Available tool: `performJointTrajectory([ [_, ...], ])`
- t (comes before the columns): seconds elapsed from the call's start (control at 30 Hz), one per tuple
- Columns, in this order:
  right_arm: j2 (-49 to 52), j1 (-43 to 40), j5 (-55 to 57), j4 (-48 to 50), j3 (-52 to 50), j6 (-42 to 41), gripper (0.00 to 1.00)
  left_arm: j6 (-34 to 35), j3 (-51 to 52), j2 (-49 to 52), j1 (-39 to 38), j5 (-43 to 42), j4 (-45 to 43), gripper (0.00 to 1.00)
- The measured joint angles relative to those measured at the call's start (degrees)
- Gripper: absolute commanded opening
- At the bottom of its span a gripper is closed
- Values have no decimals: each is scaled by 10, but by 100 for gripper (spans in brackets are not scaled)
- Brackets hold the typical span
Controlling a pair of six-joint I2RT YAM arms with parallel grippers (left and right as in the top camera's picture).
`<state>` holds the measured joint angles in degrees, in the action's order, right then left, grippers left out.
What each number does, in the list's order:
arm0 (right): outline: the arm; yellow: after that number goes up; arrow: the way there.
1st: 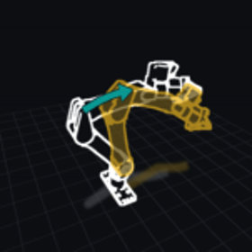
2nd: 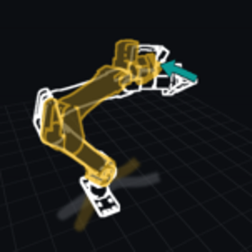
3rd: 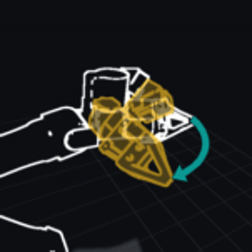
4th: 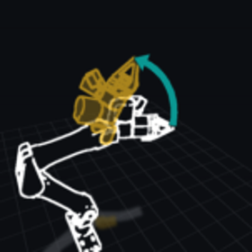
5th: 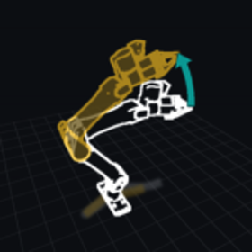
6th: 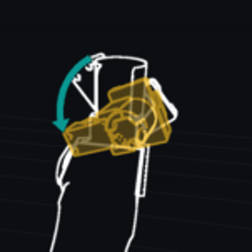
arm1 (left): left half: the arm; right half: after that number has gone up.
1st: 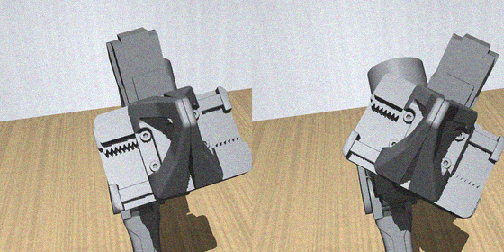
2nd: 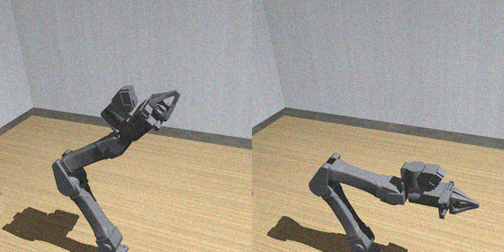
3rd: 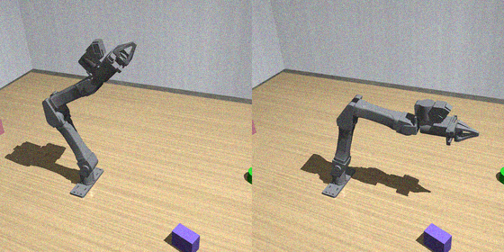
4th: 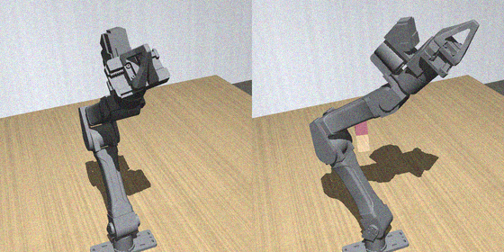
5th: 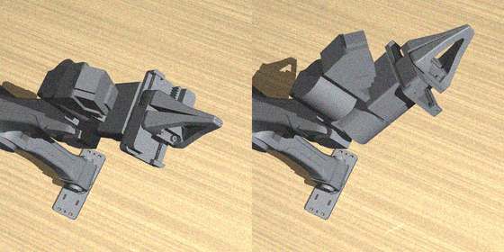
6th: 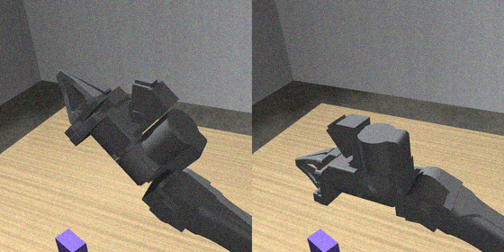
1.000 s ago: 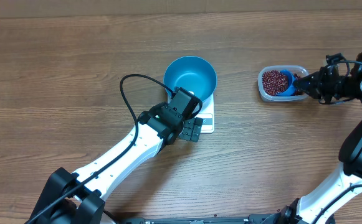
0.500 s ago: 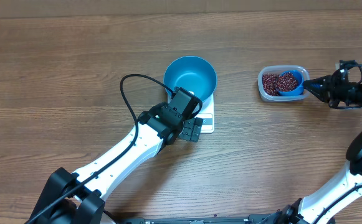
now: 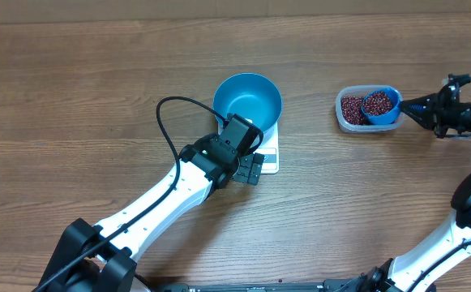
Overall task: Scoop item into bowl and weigh 150g on scale
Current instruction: 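Lift the bean-filled scoop out of the tub with the right gripper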
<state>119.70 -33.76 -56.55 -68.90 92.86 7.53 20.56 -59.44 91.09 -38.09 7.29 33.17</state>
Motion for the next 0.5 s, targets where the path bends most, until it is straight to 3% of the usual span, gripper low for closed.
performJointTrajectory([
  [0.5,3,0,0,-163,142,63,4,0,0,0,0,0,0,100],
])
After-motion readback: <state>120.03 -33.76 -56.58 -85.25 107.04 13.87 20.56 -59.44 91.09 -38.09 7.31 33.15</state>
